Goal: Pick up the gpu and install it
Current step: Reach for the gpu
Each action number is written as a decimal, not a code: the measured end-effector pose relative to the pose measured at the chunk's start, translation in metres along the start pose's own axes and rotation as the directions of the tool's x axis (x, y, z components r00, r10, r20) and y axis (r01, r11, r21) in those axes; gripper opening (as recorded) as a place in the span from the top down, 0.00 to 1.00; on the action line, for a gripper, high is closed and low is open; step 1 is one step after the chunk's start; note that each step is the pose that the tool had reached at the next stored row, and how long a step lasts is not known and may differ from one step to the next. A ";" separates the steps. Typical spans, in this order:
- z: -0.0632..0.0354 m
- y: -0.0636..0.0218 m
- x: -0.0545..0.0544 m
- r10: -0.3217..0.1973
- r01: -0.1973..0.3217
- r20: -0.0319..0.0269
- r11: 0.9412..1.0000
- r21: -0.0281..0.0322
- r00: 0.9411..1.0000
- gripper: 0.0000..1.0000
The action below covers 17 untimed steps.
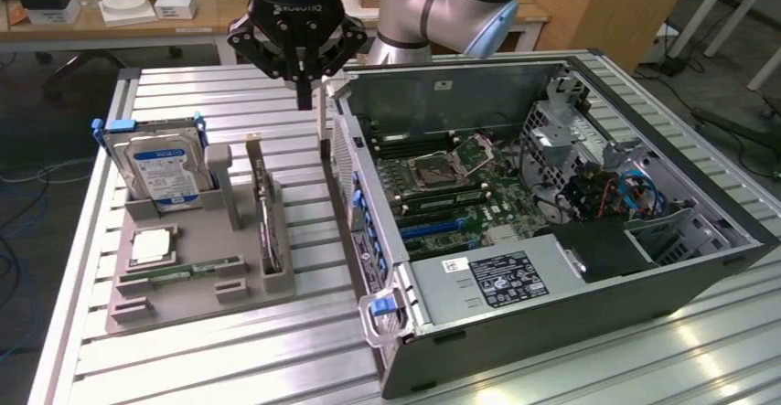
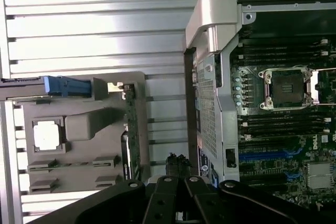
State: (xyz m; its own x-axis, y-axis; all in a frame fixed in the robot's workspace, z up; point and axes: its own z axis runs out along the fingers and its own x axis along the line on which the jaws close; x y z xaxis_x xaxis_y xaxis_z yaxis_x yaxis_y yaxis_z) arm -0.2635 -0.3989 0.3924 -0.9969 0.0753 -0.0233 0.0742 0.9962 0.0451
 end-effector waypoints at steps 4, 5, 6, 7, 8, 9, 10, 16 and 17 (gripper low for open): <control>-0.0001 -0.0003 0.004 0.000 0.000 0.000 1.000 0.000 1.000 0.90; -0.0001 -0.0004 0.005 0.000 0.000 0.000 1.000 0.000 1.000 0.90; -0.0002 -0.0005 0.007 0.000 0.000 0.000 1.000 0.000 1.000 0.90; -0.0002 -0.0006 0.008 0.000 0.000 0.000 1.000 0.000 1.000 0.90; -0.0002 -0.0006 0.009 0.000 0.000 0.000 1.000 0.000 1.000 0.90; -0.0003 -0.0007 0.010 0.000 0.000 0.000 1.000 0.000 1.000 0.90; -0.0003 -0.0008 0.011 0.000 0.000 0.000 1.000 0.000 1.000 0.90; -0.0004 -0.0012 0.017 0.000 0.000 0.000 1.000 0.000 1.000 0.90; -0.0004 -0.0013 0.018 0.000 0.000 0.000 1.000 0.000 1.000 0.90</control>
State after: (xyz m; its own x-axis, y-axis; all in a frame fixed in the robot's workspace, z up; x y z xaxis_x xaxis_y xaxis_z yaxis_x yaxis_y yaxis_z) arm -0.2815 -0.3989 0.3923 -0.9969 0.0753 -0.0233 0.0742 0.9962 0.0450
